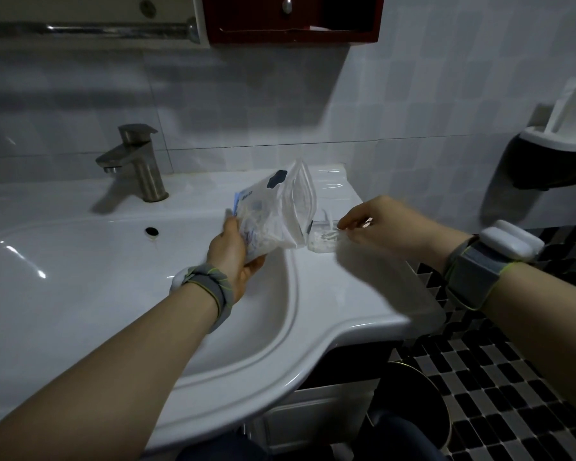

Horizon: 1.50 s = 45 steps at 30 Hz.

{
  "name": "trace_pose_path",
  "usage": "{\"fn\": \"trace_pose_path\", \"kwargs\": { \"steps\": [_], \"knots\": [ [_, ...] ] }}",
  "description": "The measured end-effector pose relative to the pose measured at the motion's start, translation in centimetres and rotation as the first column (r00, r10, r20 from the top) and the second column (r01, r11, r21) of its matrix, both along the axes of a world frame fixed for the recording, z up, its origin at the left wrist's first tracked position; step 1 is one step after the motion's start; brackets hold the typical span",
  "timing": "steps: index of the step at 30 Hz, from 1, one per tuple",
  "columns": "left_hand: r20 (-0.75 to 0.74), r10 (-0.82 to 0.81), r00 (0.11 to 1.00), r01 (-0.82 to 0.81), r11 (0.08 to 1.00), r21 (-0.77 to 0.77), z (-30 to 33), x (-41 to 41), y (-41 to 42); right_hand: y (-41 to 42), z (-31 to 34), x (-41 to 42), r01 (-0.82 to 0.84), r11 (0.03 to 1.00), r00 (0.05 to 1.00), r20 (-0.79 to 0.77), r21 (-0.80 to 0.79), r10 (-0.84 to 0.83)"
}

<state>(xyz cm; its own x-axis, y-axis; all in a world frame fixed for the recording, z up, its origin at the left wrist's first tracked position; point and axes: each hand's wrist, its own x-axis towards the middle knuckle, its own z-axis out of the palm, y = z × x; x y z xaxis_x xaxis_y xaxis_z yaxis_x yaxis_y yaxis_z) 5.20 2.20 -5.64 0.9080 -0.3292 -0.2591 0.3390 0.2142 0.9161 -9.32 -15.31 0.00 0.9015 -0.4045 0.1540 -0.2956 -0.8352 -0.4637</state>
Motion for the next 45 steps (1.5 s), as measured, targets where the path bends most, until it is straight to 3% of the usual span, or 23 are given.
{"fn": "trace_pose_path", "kwargs": {
  "steps": [10, 19, 35, 41, 45],
  "knots": [
    [0.013, -0.029, 1.0, 0.028, 0.999, 0.037, 0.2, -0.4, 0.0, 0.5, -0.7, -0.3, -0.117, 0.957, 0.992, 0.007, -0.264, 0.124],
    [0.009, -0.04, 0.999, 0.039, 0.998, 0.049, 0.3, -0.4, -0.1, 0.2, -0.7, 0.5, -0.094, 0.963, 0.985, 0.117, -0.254, 0.127],
    [0.01, -0.032, 0.999, 0.032, 0.999, 0.034, 0.3, -0.6, -0.1, 1.7, -1.1, 5.3, 0.089, 0.996, 0.972, 0.216, 0.009, -0.089],
    [0.003, -0.037, 0.999, 0.037, 0.999, 0.023, 0.4, -0.7, 0.0, 1.7, -1.8, 5.9, 0.123, 0.992, 0.962, 0.244, 0.027, -0.126],
    [0.005, -0.029, 1.0, 0.029, 0.999, 0.023, 0.5, -0.6, 0.0, 1.4, -1.6, 5.7, 0.082, 0.959, 0.933, 0.318, 0.271, -0.17]
  ]
}}
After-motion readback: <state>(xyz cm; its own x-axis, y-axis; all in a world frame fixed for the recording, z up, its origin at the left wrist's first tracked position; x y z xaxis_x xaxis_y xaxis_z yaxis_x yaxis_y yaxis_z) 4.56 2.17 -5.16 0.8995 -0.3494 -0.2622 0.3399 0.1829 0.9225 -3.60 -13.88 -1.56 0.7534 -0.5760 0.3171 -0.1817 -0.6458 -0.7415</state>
